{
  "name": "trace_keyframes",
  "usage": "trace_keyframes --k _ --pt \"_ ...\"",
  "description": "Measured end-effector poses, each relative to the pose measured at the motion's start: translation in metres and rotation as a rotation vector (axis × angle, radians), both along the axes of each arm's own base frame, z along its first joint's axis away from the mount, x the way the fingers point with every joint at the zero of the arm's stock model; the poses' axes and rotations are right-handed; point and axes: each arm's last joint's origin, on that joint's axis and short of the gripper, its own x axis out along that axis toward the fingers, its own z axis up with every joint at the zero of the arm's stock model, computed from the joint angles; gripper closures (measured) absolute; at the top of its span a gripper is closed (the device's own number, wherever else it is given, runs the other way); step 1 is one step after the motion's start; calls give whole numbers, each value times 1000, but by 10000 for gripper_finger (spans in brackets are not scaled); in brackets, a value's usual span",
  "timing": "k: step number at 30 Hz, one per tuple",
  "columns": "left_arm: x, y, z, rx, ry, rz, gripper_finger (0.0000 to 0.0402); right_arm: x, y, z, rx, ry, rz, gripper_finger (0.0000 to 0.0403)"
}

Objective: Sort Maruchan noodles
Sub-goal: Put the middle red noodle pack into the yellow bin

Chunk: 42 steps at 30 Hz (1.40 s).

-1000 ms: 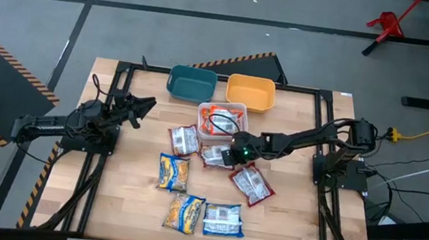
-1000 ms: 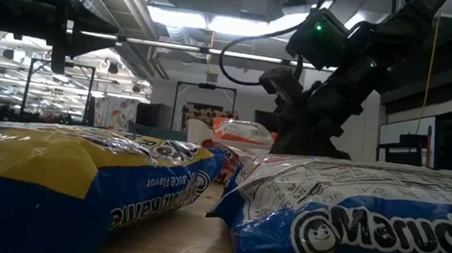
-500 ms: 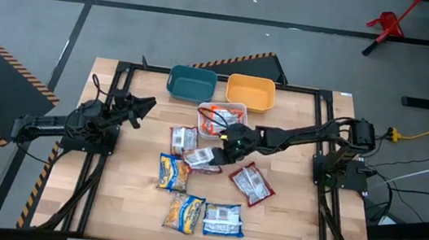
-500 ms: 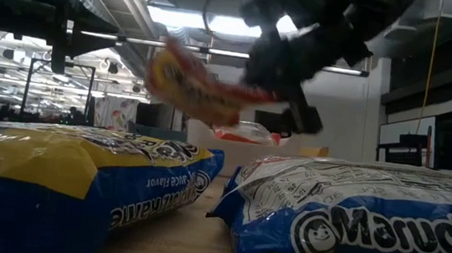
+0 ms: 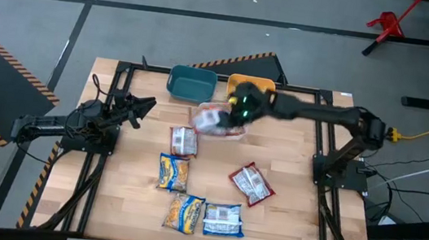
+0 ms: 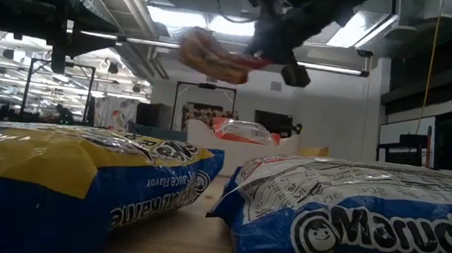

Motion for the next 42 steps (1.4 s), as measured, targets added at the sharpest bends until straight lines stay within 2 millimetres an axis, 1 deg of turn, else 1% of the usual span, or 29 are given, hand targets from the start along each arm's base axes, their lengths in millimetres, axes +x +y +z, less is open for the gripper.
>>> trace_keyframes --k 4,6,9,14,17,19,22,29,42 --pt "0 0 0 0 0 0 274 -25 -41 20 -106 47 -101 378" --pt "0 0 0 0 0 0 274 -39 -60 23 -149 79 -154 378" --pt "0 0 0 0 0 1 274 -57 -84 18 -175 163 -217 378" --pt "0 0 0 0 0 4 274 -79 -112 9 -265 284 -280 378" --pt "0 1 0 -4 0 25 274 -87 -129 8 -294 283 -321 378" --pt "-1 1 0 -6 -1 40 274 -94 -136 6 -296 307 -322 378" --pt "-1 2 0 -10 -1 64 274 -94 -143 -1 -300 324 -307 378" --pt "-1 2 -2 -16 16 81 274 -81 -152 -25 -278 339 -263 378" --pt "-1 2 -2 -16 17 79 274 -73 -164 -61 -254 426 -232 377"
